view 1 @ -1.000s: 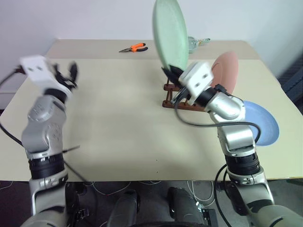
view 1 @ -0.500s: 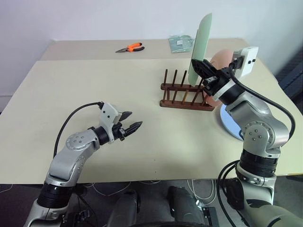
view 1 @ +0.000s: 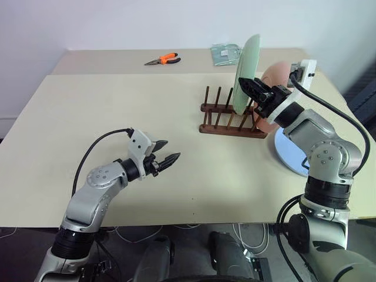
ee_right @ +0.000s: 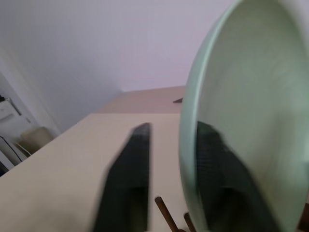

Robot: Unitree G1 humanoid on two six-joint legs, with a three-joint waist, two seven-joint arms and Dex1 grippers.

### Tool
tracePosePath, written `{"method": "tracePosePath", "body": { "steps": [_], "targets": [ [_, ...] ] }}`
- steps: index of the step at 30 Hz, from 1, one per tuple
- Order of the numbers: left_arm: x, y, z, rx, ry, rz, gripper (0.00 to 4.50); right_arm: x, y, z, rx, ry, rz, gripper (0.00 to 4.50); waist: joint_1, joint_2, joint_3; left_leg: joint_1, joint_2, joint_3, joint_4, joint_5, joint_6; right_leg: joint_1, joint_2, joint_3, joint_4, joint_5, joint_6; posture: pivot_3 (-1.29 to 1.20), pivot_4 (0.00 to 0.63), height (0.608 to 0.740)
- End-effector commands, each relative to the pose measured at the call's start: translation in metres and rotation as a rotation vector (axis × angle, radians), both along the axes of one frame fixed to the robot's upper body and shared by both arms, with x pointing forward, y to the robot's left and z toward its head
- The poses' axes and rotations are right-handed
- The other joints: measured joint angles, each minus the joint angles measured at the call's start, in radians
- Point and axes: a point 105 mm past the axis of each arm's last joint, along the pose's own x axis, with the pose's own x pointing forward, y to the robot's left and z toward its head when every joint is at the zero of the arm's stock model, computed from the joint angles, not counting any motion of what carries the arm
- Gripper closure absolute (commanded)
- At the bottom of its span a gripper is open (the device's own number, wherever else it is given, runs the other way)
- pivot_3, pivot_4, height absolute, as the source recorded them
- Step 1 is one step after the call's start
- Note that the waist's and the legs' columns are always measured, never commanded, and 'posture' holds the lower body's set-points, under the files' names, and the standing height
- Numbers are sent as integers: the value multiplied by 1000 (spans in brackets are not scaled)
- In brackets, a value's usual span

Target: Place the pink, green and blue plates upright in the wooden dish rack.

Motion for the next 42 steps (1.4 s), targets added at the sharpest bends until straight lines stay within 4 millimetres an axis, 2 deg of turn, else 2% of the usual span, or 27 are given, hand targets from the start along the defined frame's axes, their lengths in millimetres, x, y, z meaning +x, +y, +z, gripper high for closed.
{"method": "tracePosePath", "body": {
  "steps": [1, 3, 6, 9, 11, 12, 14, 16, 17, 20, 24, 27, 30, 33, 36, 39, 42],
  "targets": [
    [-2, -4, 8, -3, -39, -19, 1452, -2, -1, 22, -74, -99, -12, 1579, 0, 0, 0, 0, 0, 0, 0, 0, 0, 0, 0, 0, 0, 0, 0, 0, 150, 740],
    [-3, -5, 8, -3, -40, -21, 1452, -5, -2, 27, -166, -157, -38, 592, 0, 0, 0, 0, 0, 0, 0, 0, 0, 0, 0, 0, 0, 0, 0, 0, 150, 740],
    [-3, -5, 8, -1, -39, -22, 1452, -11, -8, 40, -270, -256, -86, 592, 0, 0, 0, 0, 0, 0, 0, 0, 0, 0, 0, 0, 0, 0, 0, 0, 150, 740],
    [-4, -6, 8, 5, -38, -27, 1452, -27, -27, 62, -377, -362, -142, 592, 3, 0, 0, 0, 0, 0, 0, 0, 0, 0, 0, 0, 0, 0, 1, 0, 150, 740],
    [-4, -7, 7, 14, -37, -36, 1452, -44, -45, 75, -396, -388, -153, 28, 7, -1, 1, -1, 0, 0, 0, 0, 0, 0, -1, 0, -1, -1, 1, 0, 150, 740],
    [-4, -8, 7, 16, -36, -40, 1452, -51, -53, 79, -394, -392, -157, 11, 11, -1, 1, -1, 0, 0, 1, 0, 0, 0, -1, 0, -1, -1, 1, 0, 150, 740],
    [-4, -10, 6, 18, -31, -56, 1452, -62, -77, 80, -380, -374, -199, 11, 16, -1, 1, -1, 0, 0, 1, -1, 1, 3, -1, 0, -3, -1, 1, 0, 150, 740],
    [-5, -14, 5, 23, -27, -87, 1452, -69, -99, 70, -418, -325, -269, 11, 22, -1, 1, 0, 0, 0, 1, -1, 2, 5, -1, -1, -6, -3, -1, 0, 150, 740],
    [-5, -16, 4, 26, -27, -100, 1452, -71, -106, 64, -440, -297, -284, 11, 24, -1, 1, 1, 0, 0, 1, -1, 2, 6, -1, -1, -7, -3, -1, 0, 150, 740],
    [-7, -28, 5, 20, -26, -168, 1452, -83, -121, -4, -638, -56, -257, 11, 30, -1, 0, 0, 0, 1, 2, -2, 3, 7, -1, -1, -9, -2, -2, 0, 150, 740],
    [-6, -39, 8, 5, -31, -210, 1452, -89, -129, -77, -839, 160, -258, 11, 20, 3, 1, 0, -1, 3, 3, -2, 4, 9, -4, -2, -11, -3, 0, 0, 150, 740],
    [-7, -43, 8, 11, -33, -225, 1452, -85, -133, -114, -914, 252, -281, 11, 8, 4, 1, 2, 0, 6, 3, -3, 4, 9, -4, 0, -10, -5, 3, 0, 150, 740],
    [-7, -44, 8, 14, -35, -229, 1452, -76, -141, -141, -959, 330, -332, 11, 4, 3, 1, 2, 0, 5, 3, -3, 4, 9, -4, -1, -10, -5, 3, 0, 150, 740],
    [-7, -42, 8, 19, -39, -224, 1452, -70, -148, -156, -987, 378, -365, 1329, 4, 3, 1, 1, 0, 4, 3, -2, 4, 9, -4, -1, -11, -5, 2, 0, 150, 740],
    [-7, -40, 7, 22, -41, -212, 1452, -66, -150, -155, -989, 380, -382, 2824, 6, 2, 1, 1, 0, 4, 3, -3, 4, 9, -4, -2, -11, -5, 2, 0, 150, 740],
    [-7, -37, 5, 31, -42, -201, 1452, -60, -152, -147, -975, 355, -409, 4405, 15, 2, 1, 1, -1, 3, 3, -2, 4, 10, -4, -1, -11, -5, 2, 0, 150, 740],
    [-6, -36, 4, 34, -41, -194, 1452, -50, -159, -113, -959, 213, -515, 4464, 20, 3, 1, 1, -1, 4, 4, -2, 4, 10, -4, -1, -11, -5, 3, 0, 150, 740]
  ]
}}
